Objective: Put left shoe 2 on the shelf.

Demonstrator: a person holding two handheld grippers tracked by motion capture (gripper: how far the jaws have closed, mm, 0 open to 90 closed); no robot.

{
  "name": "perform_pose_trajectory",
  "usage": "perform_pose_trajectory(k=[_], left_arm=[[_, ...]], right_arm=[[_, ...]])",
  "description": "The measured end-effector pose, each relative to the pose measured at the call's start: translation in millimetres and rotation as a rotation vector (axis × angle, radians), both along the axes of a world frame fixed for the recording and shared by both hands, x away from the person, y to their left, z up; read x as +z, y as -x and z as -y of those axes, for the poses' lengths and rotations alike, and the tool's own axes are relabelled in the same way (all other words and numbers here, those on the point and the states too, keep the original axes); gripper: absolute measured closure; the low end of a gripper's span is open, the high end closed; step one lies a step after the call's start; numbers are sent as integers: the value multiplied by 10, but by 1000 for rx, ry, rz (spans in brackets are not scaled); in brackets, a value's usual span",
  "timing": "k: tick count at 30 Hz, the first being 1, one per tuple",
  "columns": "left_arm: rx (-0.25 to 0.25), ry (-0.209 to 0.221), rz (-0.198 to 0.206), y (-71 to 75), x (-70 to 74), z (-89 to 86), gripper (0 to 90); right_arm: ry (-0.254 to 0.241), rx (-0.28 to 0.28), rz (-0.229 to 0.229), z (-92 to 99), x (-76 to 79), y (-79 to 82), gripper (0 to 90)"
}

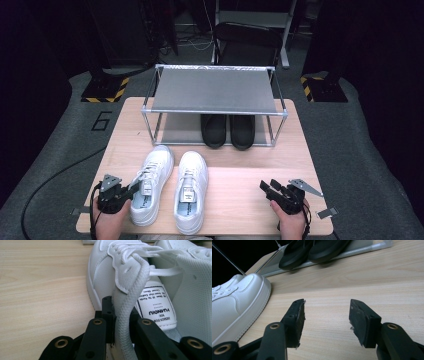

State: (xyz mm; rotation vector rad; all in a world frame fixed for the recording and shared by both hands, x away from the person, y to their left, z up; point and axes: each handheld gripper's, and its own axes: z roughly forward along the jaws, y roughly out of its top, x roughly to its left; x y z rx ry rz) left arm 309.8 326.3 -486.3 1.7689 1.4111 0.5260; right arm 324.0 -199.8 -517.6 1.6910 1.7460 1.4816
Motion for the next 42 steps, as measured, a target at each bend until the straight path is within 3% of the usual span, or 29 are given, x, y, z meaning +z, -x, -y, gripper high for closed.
perform_pose_trajectory(k=[12, 14, 23, 32, 42], left_arm=[[12, 28, 62, 47, -24, 12, 833], [16, 28, 101, 64, -12, 22, 833], [16, 62, 161, 131, 58, 6, 833], [14, 85, 260, 215, 227, 16, 833], [0, 103, 317, 250, 435, 9, 832]], right_arm=[[0, -4, -1, 17, -5, 0, 460], [-5, -5, -2, 13, -5, 2, 452], [-7, -2, 4, -1, -6, 3, 442], [10, -7, 10, -1, -8, 2, 406], [22, 36, 7, -23, -16, -1, 414]])
